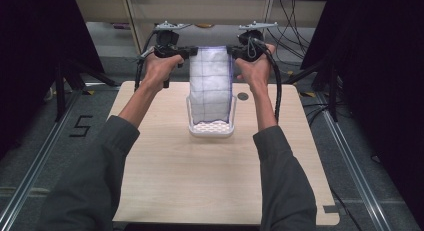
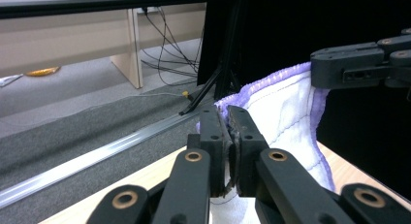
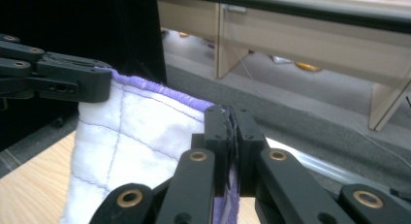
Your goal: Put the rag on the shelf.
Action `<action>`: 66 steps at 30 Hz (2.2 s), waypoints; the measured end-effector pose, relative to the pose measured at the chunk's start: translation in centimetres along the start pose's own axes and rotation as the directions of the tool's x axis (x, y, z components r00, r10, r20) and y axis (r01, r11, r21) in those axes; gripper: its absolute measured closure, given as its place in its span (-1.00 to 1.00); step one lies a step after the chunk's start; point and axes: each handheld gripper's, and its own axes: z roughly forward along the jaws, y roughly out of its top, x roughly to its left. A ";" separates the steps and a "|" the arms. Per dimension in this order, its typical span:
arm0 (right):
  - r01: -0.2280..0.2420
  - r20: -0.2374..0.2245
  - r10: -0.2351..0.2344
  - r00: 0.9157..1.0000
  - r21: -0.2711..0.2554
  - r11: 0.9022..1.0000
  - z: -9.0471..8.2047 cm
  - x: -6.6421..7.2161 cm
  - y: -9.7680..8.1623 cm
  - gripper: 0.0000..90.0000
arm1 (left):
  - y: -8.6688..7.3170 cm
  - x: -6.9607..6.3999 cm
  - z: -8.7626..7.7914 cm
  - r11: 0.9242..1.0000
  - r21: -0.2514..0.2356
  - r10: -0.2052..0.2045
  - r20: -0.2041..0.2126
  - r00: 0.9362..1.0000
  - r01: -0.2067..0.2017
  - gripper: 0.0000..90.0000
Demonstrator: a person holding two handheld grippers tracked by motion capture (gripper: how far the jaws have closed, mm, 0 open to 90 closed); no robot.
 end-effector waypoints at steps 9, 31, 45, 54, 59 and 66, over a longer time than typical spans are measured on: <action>-0.049 0.016 0.048 0.999 0.043 0.998 3.0 -1.2 -3.1 0.94 | -2.9 1.5 2.4 0.999 0.030 -0.025 0.006 1.000 0.025 0.89; -0.101 0.050 0.093 0.994 0.209 0.973 6.5 -2.1 -7.5 0.75 | -7.2 2.6 5.0 0.981 0.178 -0.088 0.042 0.995 0.079 0.73; -0.086 0.053 0.078 0.996 0.164 0.983 4.6 -2.2 -6.6 0.37 | -7.2 4.0 1.9 0.976 0.166 -0.144 0.010 0.990 0.140 -0.12; -0.061 0.025 0.057 0.998 0.173 0.983 2.8 -1.8 -6.9 0.29 | -8.0 4.4 -0.3 0.974 0.181 -0.145 0.037 0.989 0.136 -0.23; -0.061 0.008 0.061 0.998 0.177 0.982 1.9 -1.6 -7.1 0.28 | -8.3 4.1 -1.2 0.975 0.181 -0.141 0.052 0.989 0.129 -0.25; -0.039 -0.008 0.041 0.999 0.185 0.982 0.9 -1.0 -7.3 0.26 | -8.7 3.9 -2.2 0.974 0.198 -0.118 0.051 0.992 0.106 -0.27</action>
